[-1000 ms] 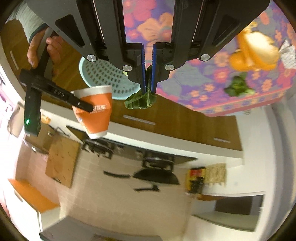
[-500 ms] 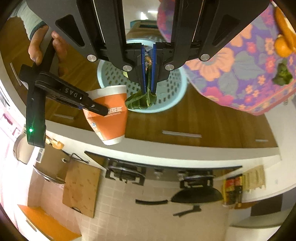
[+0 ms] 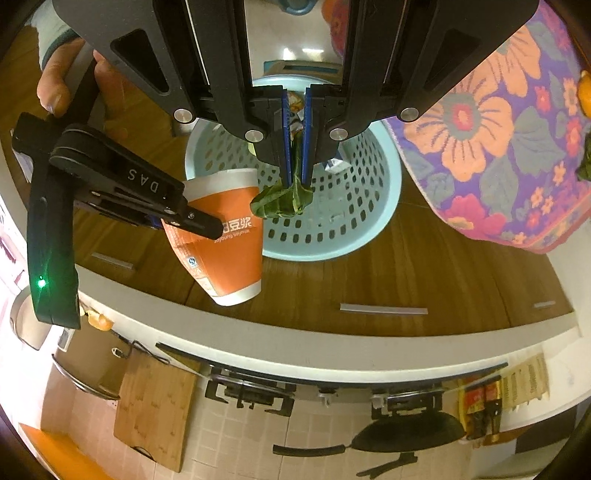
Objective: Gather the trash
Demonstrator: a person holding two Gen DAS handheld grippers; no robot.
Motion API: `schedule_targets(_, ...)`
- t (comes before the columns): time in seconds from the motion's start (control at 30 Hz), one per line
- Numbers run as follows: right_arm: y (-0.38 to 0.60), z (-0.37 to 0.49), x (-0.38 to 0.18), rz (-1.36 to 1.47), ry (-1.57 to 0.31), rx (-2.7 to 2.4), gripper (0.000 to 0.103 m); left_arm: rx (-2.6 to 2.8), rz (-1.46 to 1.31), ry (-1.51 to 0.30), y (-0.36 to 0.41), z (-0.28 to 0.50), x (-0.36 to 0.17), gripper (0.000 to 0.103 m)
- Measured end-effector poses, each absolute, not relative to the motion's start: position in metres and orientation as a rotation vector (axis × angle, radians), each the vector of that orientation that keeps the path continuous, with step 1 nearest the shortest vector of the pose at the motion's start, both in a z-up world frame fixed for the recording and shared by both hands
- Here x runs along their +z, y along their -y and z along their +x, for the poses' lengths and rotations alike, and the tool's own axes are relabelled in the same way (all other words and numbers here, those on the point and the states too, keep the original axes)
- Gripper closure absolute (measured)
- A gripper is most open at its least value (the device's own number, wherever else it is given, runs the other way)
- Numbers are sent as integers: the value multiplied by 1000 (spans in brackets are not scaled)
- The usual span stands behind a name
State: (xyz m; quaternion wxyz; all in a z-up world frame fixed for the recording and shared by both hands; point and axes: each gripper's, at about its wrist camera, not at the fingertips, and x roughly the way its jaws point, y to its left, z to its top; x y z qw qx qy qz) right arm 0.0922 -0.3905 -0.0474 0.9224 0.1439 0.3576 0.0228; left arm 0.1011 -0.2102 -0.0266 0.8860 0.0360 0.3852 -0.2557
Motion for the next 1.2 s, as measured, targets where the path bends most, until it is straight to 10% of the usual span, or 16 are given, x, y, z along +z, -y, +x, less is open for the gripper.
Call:
schedule_targets(0.47, 390, 97, -48, 303, -764, 41, 82, -521, 69, -819, 213, 107, -30, 97)
schedule_targets(0.6, 391, 97, -49, 315, -772, 40, 82, -511, 68, -810, 211, 105, -30, 74)
schedule_targets(1.2, 349, 80, -12, 274, -689, 137, 62, -440, -68, -650, 132, 70, 23, 49)
